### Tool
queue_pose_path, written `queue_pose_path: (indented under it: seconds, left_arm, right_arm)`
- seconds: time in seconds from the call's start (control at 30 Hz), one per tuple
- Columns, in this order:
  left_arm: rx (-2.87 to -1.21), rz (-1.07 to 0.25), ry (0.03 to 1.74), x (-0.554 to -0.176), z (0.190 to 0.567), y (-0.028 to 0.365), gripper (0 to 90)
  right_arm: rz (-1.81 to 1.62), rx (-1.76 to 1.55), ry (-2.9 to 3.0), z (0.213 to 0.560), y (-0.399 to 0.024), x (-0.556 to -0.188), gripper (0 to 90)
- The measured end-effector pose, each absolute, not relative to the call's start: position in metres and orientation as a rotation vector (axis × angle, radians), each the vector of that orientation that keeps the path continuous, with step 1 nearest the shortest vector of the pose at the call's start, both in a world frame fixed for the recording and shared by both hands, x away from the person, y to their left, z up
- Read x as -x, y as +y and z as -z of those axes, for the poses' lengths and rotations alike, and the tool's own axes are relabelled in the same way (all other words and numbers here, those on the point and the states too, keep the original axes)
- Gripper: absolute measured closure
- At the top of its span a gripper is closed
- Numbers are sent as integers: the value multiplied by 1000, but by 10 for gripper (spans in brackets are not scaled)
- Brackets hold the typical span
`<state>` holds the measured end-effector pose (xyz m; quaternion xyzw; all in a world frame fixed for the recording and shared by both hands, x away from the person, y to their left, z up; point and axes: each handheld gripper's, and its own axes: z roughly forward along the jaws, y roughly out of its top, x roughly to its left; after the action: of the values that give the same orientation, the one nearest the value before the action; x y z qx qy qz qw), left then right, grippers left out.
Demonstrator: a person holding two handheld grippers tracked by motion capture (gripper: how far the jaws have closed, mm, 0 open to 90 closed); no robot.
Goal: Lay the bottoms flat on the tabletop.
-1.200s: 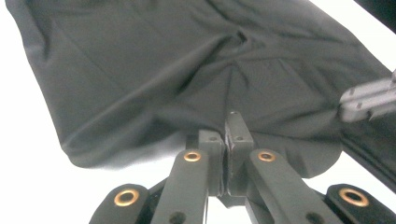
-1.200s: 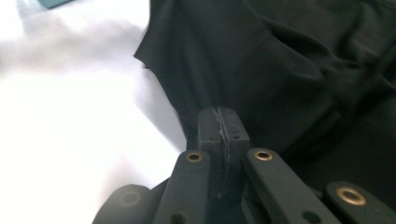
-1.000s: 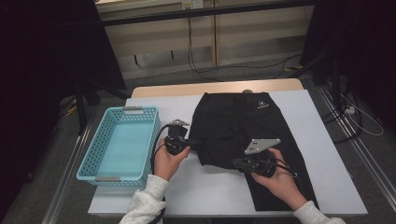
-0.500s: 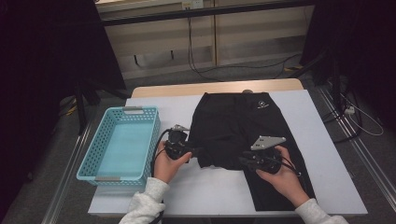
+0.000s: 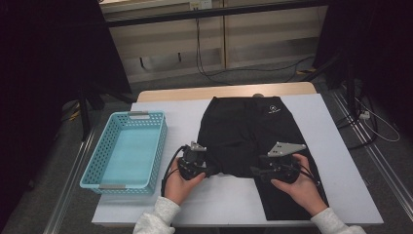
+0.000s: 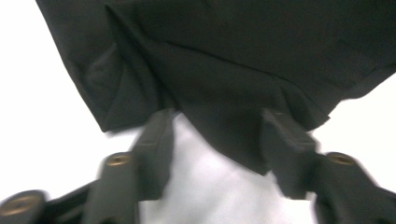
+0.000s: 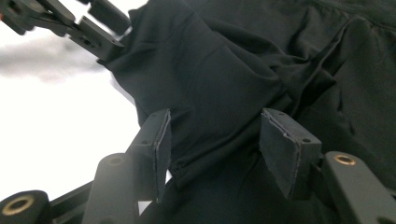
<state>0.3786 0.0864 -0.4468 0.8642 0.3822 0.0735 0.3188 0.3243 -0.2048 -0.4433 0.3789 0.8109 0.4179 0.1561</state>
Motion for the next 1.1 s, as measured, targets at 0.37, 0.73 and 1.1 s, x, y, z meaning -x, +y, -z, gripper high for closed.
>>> queue_pose_path:
  seconds: [0.37, 0.73, 1.1]
  left_arm:
    - [-2269, -86, 1038, -376, 446, 90, 894]
    - [-2216, 60, 1059, -378, 443, 113, 900]
    - [-2191, 88, 1062, -379, 439, 119, 900]
  right_arm:
    - [-1220, -1050, 2345, 444, -203, -326, 434]
    - [-1242, -1024, 2335, 441, -203, -329, 414]
    - [-1242, -1006, 2358, 441, -195, -333, 370]
